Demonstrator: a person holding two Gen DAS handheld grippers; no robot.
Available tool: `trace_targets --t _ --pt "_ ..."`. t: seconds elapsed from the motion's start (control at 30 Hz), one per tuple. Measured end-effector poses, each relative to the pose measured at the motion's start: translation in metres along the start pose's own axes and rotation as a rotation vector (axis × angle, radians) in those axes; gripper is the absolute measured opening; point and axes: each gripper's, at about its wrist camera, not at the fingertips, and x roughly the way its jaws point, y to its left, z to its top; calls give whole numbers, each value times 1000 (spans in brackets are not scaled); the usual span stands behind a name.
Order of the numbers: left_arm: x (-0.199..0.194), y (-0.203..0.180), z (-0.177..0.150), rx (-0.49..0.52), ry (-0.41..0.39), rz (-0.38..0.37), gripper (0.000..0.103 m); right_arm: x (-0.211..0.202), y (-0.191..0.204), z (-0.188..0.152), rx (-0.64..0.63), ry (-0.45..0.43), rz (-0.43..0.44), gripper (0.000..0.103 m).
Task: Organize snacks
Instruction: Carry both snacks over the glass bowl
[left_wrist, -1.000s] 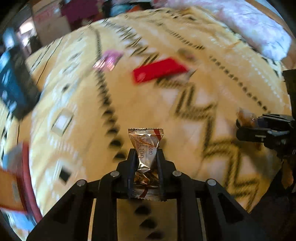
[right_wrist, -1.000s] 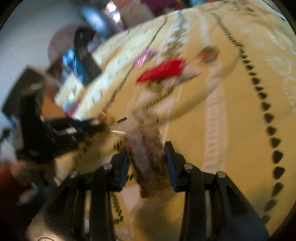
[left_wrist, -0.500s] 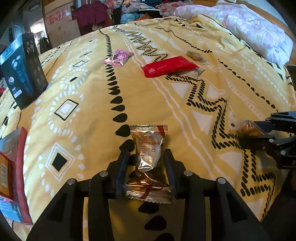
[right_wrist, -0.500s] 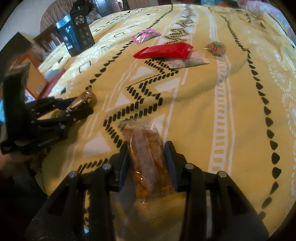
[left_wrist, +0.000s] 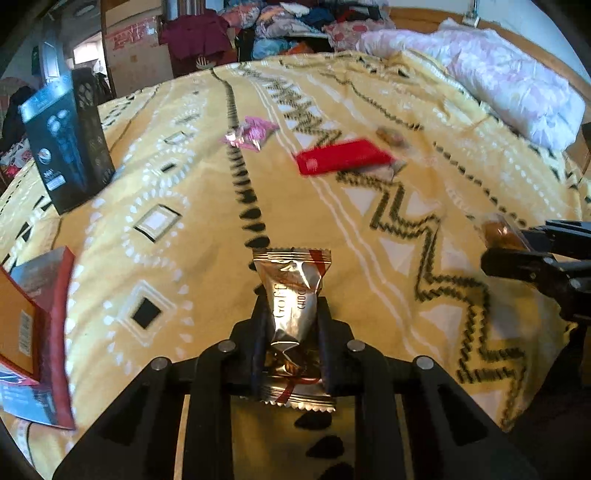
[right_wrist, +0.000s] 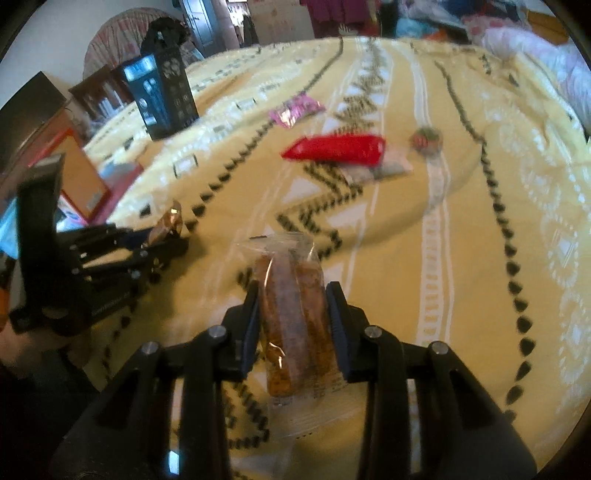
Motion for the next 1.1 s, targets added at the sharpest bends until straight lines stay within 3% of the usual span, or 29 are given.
trace_targets --t 0.17,0.33,0.47,0.6,0.73,0.87,1.1 --pt "-64 18 21 -38 -117 -8 23 -26 15 35 1 -88 33 35" --pt "-145 64 45 -98 -250 63 23 -55 49 93 -37 -200 95 35" --pt "-208 126 53 -187 -327 168 23 -80 104 148 -128 -287 174 35" --pt "-261 200 49 -287 -363 295 23 -96 183 202 -240 -345 288 35" --pt "-317 285 30 -403 -389 404 23 -95 262 245 -317 -333 427 35" --pt "-357 356 10 -482 -395 484 23 -84 342 275 -397 -283 513 35" --pt "-377 477 -17 -569 -271 594 23 -37 467 303 -529 -132 584 35"
